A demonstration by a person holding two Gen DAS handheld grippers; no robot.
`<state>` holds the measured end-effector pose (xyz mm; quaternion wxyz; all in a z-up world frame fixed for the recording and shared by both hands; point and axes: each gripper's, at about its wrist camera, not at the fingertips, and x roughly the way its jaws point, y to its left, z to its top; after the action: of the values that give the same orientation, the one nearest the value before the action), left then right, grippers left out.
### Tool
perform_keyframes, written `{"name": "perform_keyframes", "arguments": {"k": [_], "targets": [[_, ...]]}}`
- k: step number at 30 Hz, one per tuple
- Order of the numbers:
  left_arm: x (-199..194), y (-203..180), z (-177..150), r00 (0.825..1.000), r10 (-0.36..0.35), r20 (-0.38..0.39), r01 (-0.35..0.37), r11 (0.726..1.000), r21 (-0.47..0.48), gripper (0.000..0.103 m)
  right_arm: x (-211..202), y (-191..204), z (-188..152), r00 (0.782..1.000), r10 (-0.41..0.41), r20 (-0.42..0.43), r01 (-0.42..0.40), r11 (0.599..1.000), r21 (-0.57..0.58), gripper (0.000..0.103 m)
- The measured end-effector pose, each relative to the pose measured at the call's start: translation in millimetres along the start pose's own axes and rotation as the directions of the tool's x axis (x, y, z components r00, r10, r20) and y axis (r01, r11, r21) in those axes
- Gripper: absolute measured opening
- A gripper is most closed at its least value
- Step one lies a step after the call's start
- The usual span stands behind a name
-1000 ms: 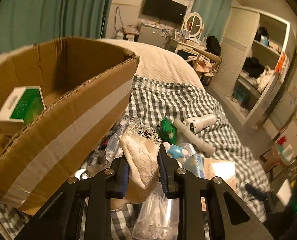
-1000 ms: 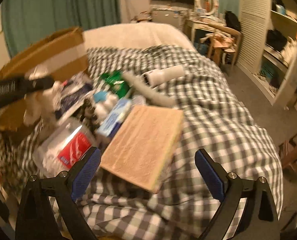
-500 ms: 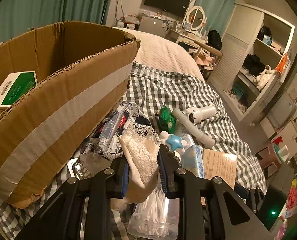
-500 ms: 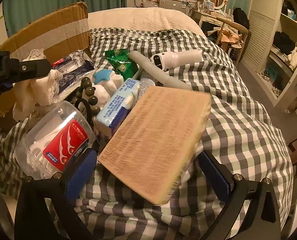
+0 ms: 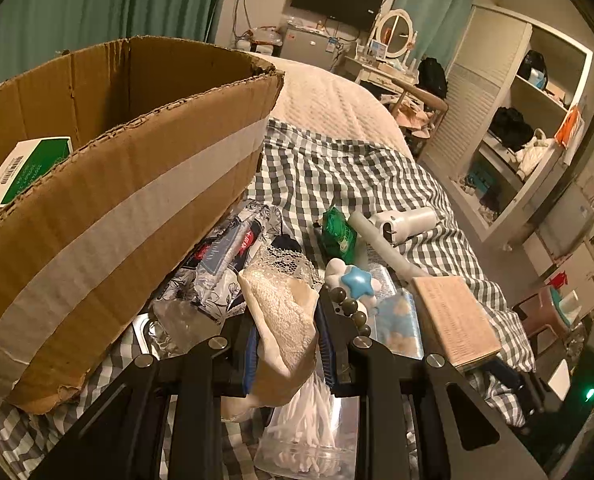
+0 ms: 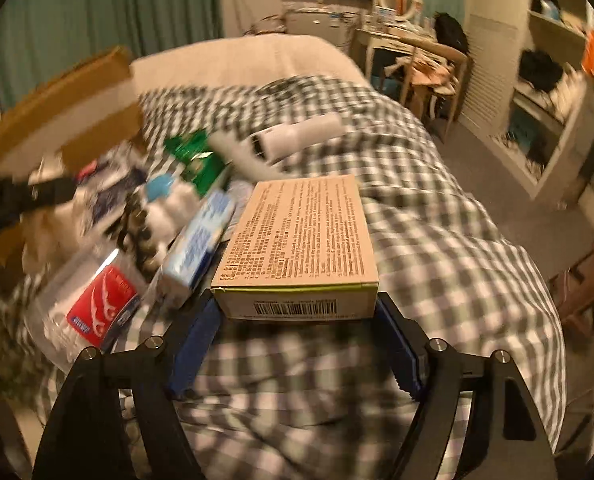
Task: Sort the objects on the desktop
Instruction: 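Grasp the tan printed medicine box with the right tool while the left tool holds the lace cloth, then lower lace cloth into cardboard box with left tool while right tool drops tan box in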
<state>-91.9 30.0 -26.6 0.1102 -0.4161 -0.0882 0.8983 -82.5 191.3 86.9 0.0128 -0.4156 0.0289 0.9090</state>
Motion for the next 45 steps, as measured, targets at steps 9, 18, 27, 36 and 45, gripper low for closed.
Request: {"name": "perform_keyframes", "arguments": {"k": [9,18,27,36,45], "targets": [[1,1,0,0.999,-0.024,-0.022,0.024,1.000,-0.018,0.026,6,6,11,0.997,-0.074,0.035,0.075,0.997,-0.025,0.094],[4,-4,0,0.999,-0.033,-0.015,0.033,0.999,0.001,0.026,40,6,28,0.996,-0.091,-0.015,0.090,0.991,-0.098,0.088],[6,-6,-1,1.000,-0.001,0.001,0.001,1.000,0.023,0.026,20,8,27,1.000,-0.009,0.003,0.009,0.997,-0.071,0.075],[-5,-10,0,0.998,-0.028,0.048,0.026,0.999,0.029,0.026,-23,-5,34,0.993,0.094,0.078,-0.098,0.994,0.047,0.075],[-39,-16,4,0.985,-0.060,0.162,0.050,0.997,0.065,0.026,-71,4,49,0.974,0.168,0.153,-0.177,0.983,0.052,0.075]]}}
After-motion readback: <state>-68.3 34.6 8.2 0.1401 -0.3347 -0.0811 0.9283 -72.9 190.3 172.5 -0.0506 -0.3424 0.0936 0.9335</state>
